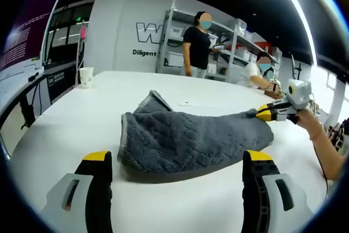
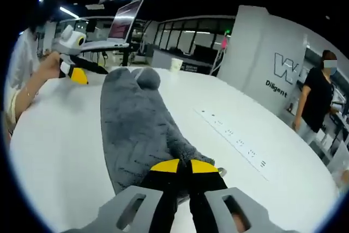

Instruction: Open the folded towel by lifting each exposed corner and separating the folded layers until the towel lies flat within the target outline without major curled edges

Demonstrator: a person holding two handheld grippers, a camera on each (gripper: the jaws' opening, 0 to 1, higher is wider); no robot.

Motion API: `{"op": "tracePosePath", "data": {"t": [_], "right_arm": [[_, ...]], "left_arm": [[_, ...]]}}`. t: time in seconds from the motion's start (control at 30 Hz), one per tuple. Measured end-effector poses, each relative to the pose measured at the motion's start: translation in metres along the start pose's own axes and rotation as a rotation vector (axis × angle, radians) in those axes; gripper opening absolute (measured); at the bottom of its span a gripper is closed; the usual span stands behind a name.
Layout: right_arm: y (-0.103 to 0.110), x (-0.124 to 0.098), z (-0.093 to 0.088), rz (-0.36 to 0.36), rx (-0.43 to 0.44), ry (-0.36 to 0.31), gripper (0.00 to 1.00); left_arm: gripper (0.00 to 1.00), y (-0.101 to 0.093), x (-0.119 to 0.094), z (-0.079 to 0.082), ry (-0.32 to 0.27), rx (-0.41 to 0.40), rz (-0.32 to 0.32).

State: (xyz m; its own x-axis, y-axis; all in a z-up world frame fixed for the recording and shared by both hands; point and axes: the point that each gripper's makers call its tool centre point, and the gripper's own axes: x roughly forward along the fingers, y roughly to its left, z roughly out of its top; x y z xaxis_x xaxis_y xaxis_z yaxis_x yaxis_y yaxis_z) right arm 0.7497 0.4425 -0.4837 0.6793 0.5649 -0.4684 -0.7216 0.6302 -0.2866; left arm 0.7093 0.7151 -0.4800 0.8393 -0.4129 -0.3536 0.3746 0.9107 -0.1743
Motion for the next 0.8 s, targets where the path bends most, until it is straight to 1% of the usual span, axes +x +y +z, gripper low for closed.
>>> {"op": "tracePosePath", "data": {"t": [0.07,0.17,0.27,0.33,0.43,0.57,0.67,0.7,0.8], "right_arm": [[0.000,-0.003,0.005,-0.005,-0.011,-0.007,0.00],[-0.001,-0.007,0.011,-0.007,-0.002,-0.022,0.00],[0.003,-0.015,0.016,-0.009,-0.001,-0.035,0.00],[0.004,-0.019,0.019,-0.011,0.003,-0.036,0.00],[0.009,-0.026,0.025,-0.010,-0.012,-0.049,0.00],[0.013,-0.028,0.027,-0.009,-0.043,-0.048,0.00],[0.019,-0.033,0.030,0.002,-0.056,-0.055,0.00],[0.025,-0.038,0.032,0.008,-0.061,-0.067,0.00],[0.034,-0.046,0.034,0.016,-0.073,-0.084,0.00]], "left_arm": [[0.97,0.000,0.000,0.001,-0.002,-0.002,-0.003],[0.97,0.002,-0.002,0.003,-0.008,-0.003,0.002],[0.97,0.003,-0.002,0.002,-0.006,-0.007,0.007],[0.97,0.003,-0.004,0.005,-0.022,-0.023,0.009],[0.97,0.003,-0.005,0.006,-0.034,-0.035,0.011],[0.97,0.006,-0.004,0.007,-0.033,-0.037,0.018],[0.97,0.004,-0.005,0.011,-0.053,-0.040,0.011],[0.97,0.003,-0.005,0.012,-0.059,-0.040,0.009],[0.97,0.003,-0.006,0.012,-0.063,-0.038,0.008]]}}
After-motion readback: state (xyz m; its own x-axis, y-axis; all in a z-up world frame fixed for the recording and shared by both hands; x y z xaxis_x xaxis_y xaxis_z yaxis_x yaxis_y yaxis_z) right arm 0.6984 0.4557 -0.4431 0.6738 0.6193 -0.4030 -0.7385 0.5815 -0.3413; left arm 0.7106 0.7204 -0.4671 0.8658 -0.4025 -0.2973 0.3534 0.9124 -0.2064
